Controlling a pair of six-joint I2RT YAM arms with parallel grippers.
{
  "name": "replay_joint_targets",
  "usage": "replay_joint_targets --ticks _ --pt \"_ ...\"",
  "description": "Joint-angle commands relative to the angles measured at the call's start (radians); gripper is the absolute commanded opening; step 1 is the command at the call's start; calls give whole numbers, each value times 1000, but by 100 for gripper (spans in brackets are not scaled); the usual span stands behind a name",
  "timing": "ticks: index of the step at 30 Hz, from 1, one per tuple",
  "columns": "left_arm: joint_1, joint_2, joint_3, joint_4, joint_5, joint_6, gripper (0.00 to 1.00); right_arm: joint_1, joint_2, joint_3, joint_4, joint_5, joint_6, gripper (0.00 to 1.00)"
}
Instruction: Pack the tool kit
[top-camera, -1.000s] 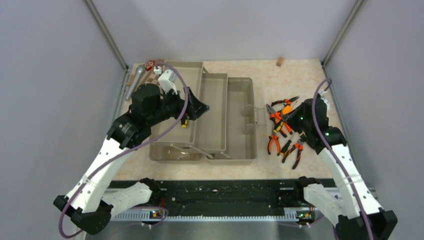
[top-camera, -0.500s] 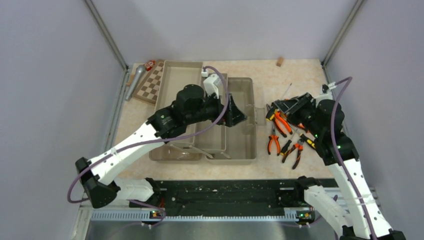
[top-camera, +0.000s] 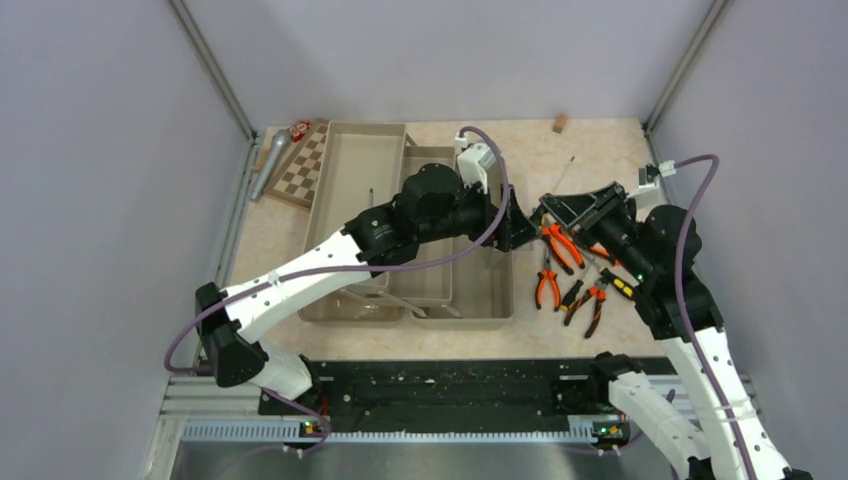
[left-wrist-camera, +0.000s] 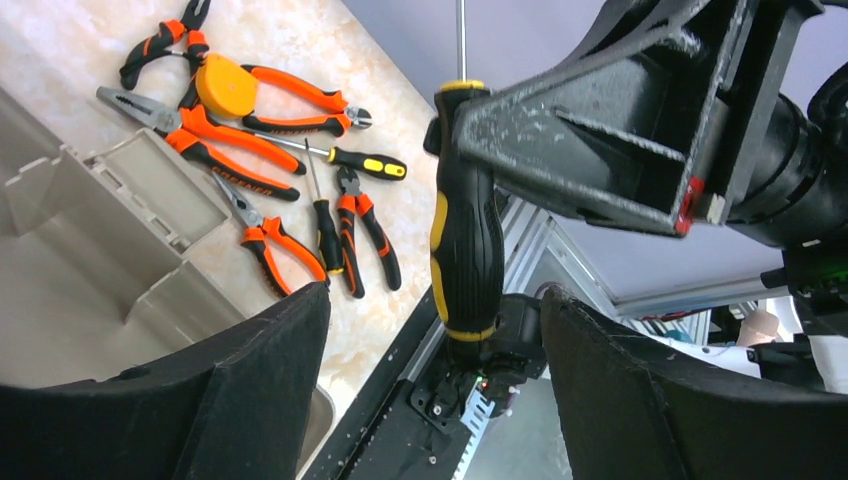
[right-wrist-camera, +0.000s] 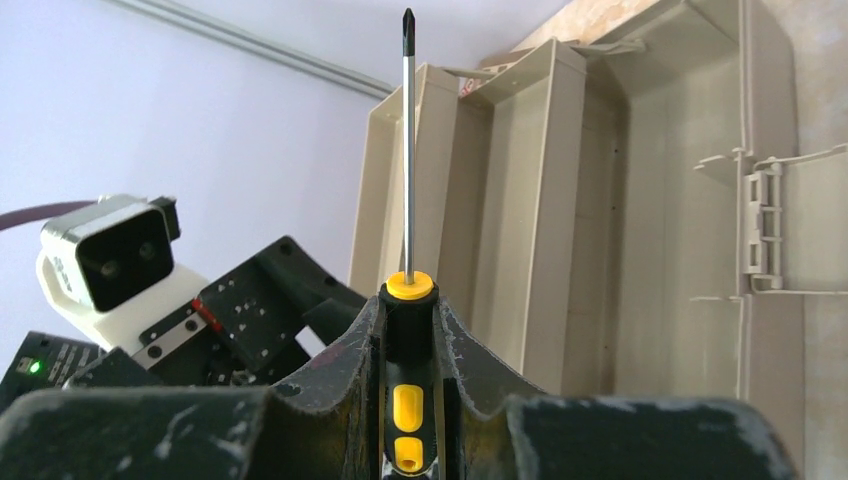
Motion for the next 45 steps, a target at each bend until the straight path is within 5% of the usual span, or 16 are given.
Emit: replay_joint_targets --ticks 1,6,12,21,24,34,45 --pt "-10 37 70 70 -6 -14 80 11 -26 8 75 -56 24 0" --pt "-16 71 96 78 0 -27 61 11 -36 -3 80 -75 24 0" --pt "-17 69 102 47 -45 -11 0 11 -37 17 18 -47 -35 5" --pt "16 -50 100 -213 -342 97 0 12 22 159 -261 184 -278 64" --pt "42 -102 94 -329 -448 131 0 11 50 178 -332 261 -346 74" --pt "310 -320 -10 -544 -533 185 0 11 139 130 -497 429 -417 78" --pt "461 -279 -52 -656 -570 253 0 -58 225 -32 -482 446 -441 78"
